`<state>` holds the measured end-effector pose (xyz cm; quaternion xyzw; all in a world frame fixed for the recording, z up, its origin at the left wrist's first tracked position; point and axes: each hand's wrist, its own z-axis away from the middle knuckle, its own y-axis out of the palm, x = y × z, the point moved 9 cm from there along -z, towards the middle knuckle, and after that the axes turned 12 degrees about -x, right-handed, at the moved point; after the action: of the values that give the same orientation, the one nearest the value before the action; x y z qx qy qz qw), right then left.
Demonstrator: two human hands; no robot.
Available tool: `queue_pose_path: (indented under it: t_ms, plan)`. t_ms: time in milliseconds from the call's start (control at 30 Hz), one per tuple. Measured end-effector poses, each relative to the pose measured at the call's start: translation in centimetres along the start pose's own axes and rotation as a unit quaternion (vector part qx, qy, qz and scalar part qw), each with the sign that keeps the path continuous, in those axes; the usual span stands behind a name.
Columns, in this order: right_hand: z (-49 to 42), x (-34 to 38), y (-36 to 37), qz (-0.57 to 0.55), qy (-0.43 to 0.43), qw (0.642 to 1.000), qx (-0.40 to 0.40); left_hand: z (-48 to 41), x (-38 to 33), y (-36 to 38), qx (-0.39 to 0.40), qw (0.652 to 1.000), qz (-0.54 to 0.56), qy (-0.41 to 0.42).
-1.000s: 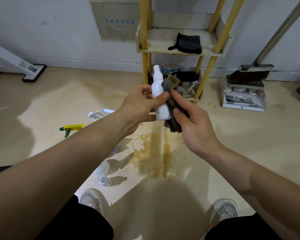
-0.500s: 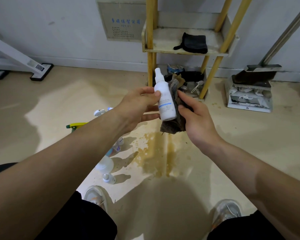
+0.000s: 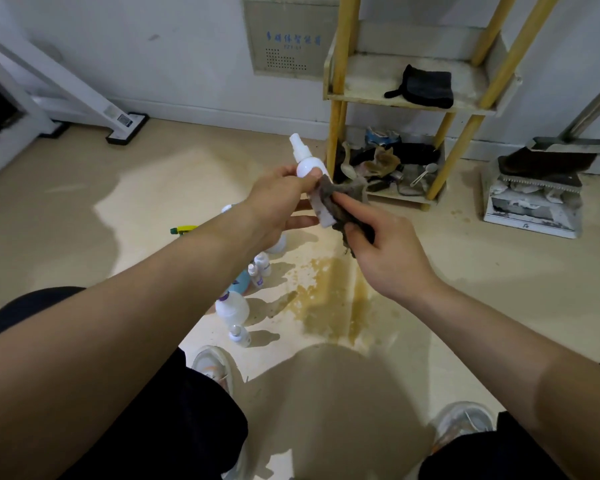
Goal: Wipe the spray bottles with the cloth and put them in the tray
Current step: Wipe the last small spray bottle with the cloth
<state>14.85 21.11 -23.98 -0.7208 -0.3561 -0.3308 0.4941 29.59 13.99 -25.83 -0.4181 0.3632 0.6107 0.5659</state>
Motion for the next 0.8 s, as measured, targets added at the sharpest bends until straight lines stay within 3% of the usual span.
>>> queue_pose_path:
  t_ms: [133, 300, 400, 533, 800]
  plan:
    - [0.5, -0.2, 2.2, 0.038, 0.005, 0.997, 0.062, 0.2, -0.5, -3.5, -0.040, 0.998, -0.016, 0.035]
    - [1.7, -0.2, 5.3, 0.095, 0.030, 0.979, 0.177, 1.9, -0.9, -8.0, -0.080, 0.977, -0.157, 0.122]
    - [2.6, 0.5, 8.0, 0.098, 0.046, 0.968, 0.227, 2.9, 0.5, -10.8, -0.104, 0.940, -0.286, 0.156]
    - [4.5, 1.1, 12.5, 0.102, 0.052, 0.945, 0.307, 3.3, 5.1, -15.5, -0.140, 0.917, -0.361, 0.095]
    - [6.9, -1.4, 18.3, 0.187, 0.038, 0.895, 0.403, 1.8, 14.1, -20.9, -0.106, 0.892, -0.439, 0.028]
